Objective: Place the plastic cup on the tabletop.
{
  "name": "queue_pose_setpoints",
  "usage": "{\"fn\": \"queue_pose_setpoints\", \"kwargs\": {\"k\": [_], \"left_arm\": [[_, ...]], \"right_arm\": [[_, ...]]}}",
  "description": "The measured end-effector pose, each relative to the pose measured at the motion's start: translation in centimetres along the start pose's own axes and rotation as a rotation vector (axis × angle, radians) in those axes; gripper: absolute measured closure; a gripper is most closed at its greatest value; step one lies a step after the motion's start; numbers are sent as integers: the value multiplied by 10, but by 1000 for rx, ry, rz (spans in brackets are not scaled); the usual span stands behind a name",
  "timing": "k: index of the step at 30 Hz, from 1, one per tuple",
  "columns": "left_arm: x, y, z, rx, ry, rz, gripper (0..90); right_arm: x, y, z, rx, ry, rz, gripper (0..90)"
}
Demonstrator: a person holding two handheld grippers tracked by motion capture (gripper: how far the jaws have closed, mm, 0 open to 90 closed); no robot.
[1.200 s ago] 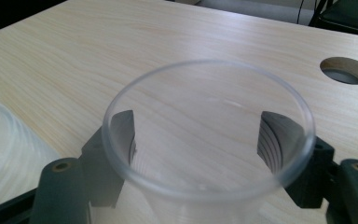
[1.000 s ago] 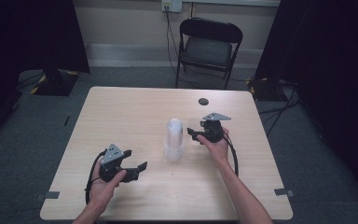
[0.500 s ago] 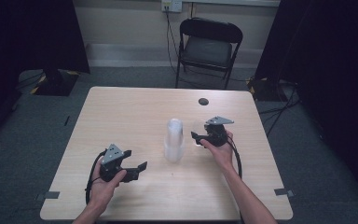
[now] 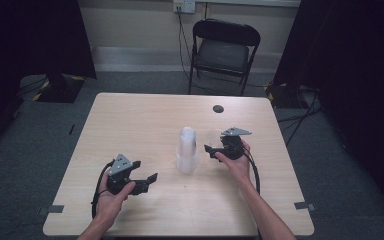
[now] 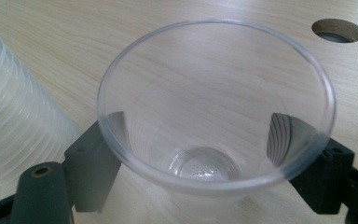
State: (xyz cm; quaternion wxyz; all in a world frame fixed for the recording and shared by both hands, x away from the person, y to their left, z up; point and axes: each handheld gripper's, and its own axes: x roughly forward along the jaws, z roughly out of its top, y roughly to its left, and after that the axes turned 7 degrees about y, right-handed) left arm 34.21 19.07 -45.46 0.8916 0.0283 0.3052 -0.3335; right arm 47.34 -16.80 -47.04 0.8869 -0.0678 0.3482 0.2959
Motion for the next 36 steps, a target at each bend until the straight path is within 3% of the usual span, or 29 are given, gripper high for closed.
{"fn": "queue_pose_setpoints", "kwargs": {"k": [17, 25, 36], "left_arm": [[-1, 2, 0, -15, -7, 10, 187], [-1, 3, 0, -22, -10, 18, 188], [-1, 4, 0, -18, -1, 25, 188]], "right_arm": [[-17, 3, -12, 11, 1, 31, 166], [-37, 6, -20, 34, -6, 61, 165], [-68, 8, -31, 31, -19, 65, 161]]}}
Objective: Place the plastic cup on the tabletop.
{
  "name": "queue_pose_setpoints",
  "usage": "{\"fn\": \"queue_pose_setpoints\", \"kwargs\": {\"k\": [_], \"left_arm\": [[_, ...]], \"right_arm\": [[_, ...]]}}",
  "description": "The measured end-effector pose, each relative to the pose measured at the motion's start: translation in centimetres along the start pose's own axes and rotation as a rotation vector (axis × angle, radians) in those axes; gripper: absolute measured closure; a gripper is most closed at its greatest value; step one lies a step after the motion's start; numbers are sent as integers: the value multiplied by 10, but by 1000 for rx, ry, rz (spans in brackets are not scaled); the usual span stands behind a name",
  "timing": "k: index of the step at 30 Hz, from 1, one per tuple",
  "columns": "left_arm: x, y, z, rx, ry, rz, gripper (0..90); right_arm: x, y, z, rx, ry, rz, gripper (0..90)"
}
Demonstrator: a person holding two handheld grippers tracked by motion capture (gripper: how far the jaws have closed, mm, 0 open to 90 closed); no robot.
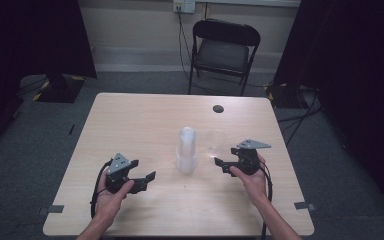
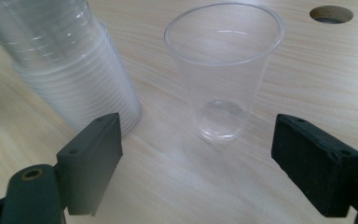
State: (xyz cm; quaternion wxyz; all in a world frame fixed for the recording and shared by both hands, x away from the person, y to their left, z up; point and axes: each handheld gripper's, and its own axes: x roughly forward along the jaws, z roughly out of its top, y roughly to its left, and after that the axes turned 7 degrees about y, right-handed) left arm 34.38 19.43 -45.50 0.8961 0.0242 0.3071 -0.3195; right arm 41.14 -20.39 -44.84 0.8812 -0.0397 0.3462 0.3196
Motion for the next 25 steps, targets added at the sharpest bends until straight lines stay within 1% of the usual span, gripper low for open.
{"fn": "queue_pose_setpoints", "kwargs": {"k": [5, 6, 10, 12, 13, 16, 21, 23, 25], "left_arm": [[0, 0, 0, -3, 1, 2, 189], [0, 0, 0, -3, 1, 2, 188], [0, 1, -1, -1, 2, 7, 188], [0, 1, -1, -10, 3, 6, 188], [1, 2, -2, -7, 4, 7, 189], [1, 2, -3, -10, 8, 6, 189], [1, 3, -4, -9, 9, 9, 189], [2, 3, -5, -6, 23, 13, 189], [3, 2, -5, 0, 32, 12, 189]], "right_arm": [[-15, 1, -7, -3, -7, -19, 165], [-18, 1, -10, -7, -7, -22, 165], [-29, 1, -20, 1, -6, -36, 165], [-35, 0, -25, -2, -8, -47, 164], [-38, -1, -28, 1, -7, -51, 164], [-44, -4, -38, 11, 10, -61, 165], [-54, -5, -52, 27, 9, -75, 166], [-56, -6, -57, 34, 5, -82, 166], [-55, -8, -62, 45, 13, -87, 165]]}}
